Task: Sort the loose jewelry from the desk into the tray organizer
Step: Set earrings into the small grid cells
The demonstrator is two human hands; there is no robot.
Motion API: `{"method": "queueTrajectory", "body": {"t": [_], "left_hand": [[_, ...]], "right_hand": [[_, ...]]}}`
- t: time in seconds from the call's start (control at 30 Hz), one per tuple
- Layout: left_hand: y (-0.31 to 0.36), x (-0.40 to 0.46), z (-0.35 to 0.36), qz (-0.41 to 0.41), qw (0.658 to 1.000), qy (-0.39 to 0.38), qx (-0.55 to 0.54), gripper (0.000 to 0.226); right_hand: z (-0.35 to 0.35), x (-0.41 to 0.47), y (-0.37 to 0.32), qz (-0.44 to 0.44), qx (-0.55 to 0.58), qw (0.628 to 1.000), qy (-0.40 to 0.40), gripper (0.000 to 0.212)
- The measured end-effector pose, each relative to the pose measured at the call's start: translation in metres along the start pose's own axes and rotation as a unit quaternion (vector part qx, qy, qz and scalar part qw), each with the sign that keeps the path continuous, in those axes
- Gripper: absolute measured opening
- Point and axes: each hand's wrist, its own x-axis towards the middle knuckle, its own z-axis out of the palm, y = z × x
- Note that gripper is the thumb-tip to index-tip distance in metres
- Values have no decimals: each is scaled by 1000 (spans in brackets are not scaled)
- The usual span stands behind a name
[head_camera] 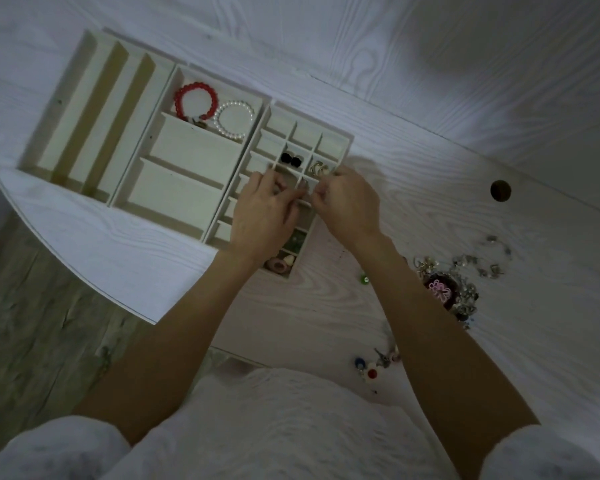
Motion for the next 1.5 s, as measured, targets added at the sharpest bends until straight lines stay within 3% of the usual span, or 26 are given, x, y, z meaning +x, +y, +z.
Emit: {"method": "queueTrajectory", "body": {"t": [0.17, 0.3, 0.4, 0.5, 0.6, 0.8, 1.0, 1.1, 1.33, 1.5], "left_hand": [[-7, -2, -1, 1, 1000, 25, -10, 30], [-12, -3, -3, 27, 999, 40, 6, 28], [-16, -3, -2, 33, 998, 43, 17, 29], [-15, -4, -1, 22, 999, 40, 13, 29], [-15, -3, 0, 17, 999, 43, 9, 26], [-16, -2, 0, 23, 999, 37, 2, 28], [-16, -3, 0, 20, 999, 36, -16, 32], [-17, -3, 0, 24, 999, 36, -21, 32], [-16, -1, 1, 63, 997, 47, -18, 31], [-10, 4, 4, 78, 997, -4, 13, 41]], "right_hand": [[-3, 5, 1, -45, -20, 999, 0, 16], [-5, 20, -4, -63, -85, 994, -37, 27], [-6, 20, -4, -55, -78, 995, -40, 16], [-7, 11, 0, -11, 61, 997, -42, 11], [-8, 6, -2, 39, 239, 969, -46, 13], [3, 3, -3, 67, 43, 996, 27, 15], [4, -2, -8, 8, -52, 996, 76, 17], [-1, -2, -7, -7, -64, 991, 117, 12], [-2, -1, 2, -83, 0, 996, 28, 22], [-5, -4, 12, -83, -17, 995, 44, 25]]}}
